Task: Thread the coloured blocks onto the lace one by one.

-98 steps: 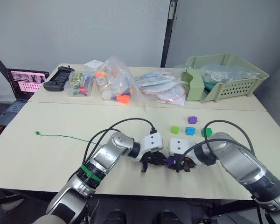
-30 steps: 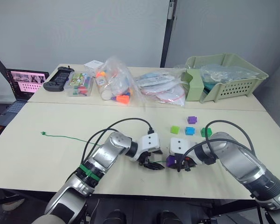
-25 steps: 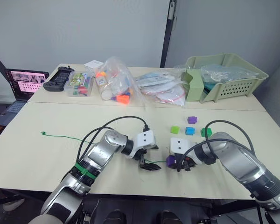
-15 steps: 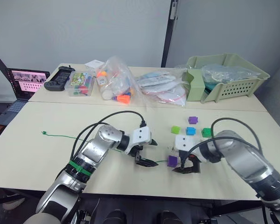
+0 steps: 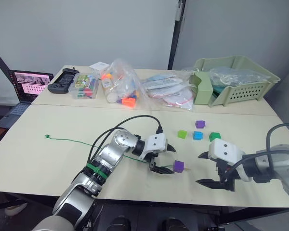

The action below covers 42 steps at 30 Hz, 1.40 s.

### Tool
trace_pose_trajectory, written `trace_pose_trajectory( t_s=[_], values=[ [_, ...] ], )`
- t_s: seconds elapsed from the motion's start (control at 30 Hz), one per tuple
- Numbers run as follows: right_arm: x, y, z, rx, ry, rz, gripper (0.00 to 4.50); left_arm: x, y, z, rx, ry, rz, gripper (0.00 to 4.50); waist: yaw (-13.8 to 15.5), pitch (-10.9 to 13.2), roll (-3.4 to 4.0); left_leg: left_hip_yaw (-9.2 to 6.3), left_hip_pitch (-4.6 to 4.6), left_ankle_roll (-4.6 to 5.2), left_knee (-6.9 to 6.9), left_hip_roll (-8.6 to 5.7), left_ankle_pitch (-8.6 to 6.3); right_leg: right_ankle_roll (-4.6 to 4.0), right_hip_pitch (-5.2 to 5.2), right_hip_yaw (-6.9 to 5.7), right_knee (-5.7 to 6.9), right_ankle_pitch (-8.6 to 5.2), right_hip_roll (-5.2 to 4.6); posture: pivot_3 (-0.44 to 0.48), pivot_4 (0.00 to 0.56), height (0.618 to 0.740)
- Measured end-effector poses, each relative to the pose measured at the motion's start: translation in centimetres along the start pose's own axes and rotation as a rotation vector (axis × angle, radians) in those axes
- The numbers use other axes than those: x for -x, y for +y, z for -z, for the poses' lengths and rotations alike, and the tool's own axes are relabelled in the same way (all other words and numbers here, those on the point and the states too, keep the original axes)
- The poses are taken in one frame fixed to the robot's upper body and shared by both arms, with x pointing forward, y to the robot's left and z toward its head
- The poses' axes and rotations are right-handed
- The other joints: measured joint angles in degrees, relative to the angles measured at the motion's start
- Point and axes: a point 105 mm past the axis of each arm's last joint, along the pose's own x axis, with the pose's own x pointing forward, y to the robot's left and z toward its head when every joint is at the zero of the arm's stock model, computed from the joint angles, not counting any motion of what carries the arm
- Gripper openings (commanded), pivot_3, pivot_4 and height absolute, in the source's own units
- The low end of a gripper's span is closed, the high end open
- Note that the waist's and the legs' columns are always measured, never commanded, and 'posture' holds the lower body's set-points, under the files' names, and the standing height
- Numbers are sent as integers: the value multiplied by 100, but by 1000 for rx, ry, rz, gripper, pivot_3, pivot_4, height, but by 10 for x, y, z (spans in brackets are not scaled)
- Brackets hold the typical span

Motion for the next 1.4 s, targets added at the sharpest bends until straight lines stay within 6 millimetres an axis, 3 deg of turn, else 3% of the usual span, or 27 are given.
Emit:
trace_pose_trajectory(
  t_s=[0.6, 0.93, 1.13, 1.4],
  values=[
    [6, 5, 10, -82, 38, 113, 4469, -32, 2, 8, -41, 71, 70, 4500, 27, 1, -2, 0, -3, 0, 1, -2, 0, 2, 3, 1, -5, -1, 1, 0, 150, 737],
    [6, 6, 13, -91, 46, 122, 4500, -39, 3, 5, -38, 67, 69, 1332, 20, 1, -2, -1, -2, 0, 1, -1, 0, 3, 3, 1, -5, -1, 2, 0, 150, 737],
    [-1, -3, 16, -72, 40, 137, 4500, -38, 4, 6, -39, 68, 65, 1199, 16, 1, -2, 0, 0, 0, 1, -1, 0, 3, 3, 1, -5, -2, 1, 0, 150, 737],
    [-38, -23, 15, -24, 20, 112, 4500, -33, 5, 9, -42, 81, 59, 1199, -38, 0, -1, -1, 2, 0, 0, 0, 0, 2, 3, 1, -3, -1, 3, 0, 150, 737]
  ],
)
